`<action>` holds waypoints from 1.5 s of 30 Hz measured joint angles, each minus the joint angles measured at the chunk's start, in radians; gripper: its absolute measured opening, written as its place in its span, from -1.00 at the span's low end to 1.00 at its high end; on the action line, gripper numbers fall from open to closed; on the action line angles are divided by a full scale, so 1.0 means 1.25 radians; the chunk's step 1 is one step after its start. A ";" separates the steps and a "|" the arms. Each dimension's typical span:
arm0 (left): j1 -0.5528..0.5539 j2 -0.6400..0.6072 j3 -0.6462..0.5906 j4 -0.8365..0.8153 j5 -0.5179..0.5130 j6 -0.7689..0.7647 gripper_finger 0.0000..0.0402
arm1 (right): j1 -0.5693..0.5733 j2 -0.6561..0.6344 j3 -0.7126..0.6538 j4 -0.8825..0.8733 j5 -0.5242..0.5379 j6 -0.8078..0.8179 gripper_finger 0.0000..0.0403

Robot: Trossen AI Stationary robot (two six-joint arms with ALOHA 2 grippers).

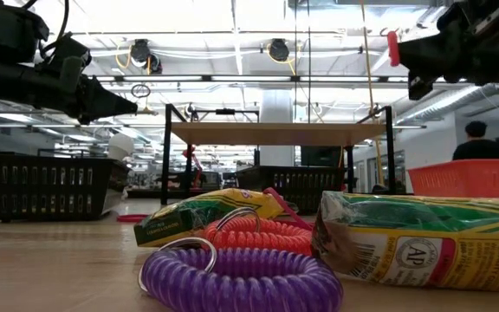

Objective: Pick & Place Office Desk Supplies
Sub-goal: Put the orange spring rubberband into the right black bin

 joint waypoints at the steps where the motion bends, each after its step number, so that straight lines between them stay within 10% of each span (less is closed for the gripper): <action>1: 0.000 0.000 0.000 0.000 0.000 0.000 -0.88 | 0.000 0.000 -0.005 0.005 0.000 0.000 -0.97; 15: 0.000 0.000 0.000 -0.002 0.000 0.000 -0.88 | 0.000 0.001 -0.043 0.060 0.012 0.015 -0.97; 22: 0.000 0.000 0.000 -0.002 0.000 0.000 -0.88 | 0.000 0.055 0.121 -0.062 0.020 0.004 -0.97; 45: 0.000 0.000 0.000 -0.002 -0.001 0.006 -0.88 | 0.070 0.851 0.811 -0.638 0.064 -0.074 -0.97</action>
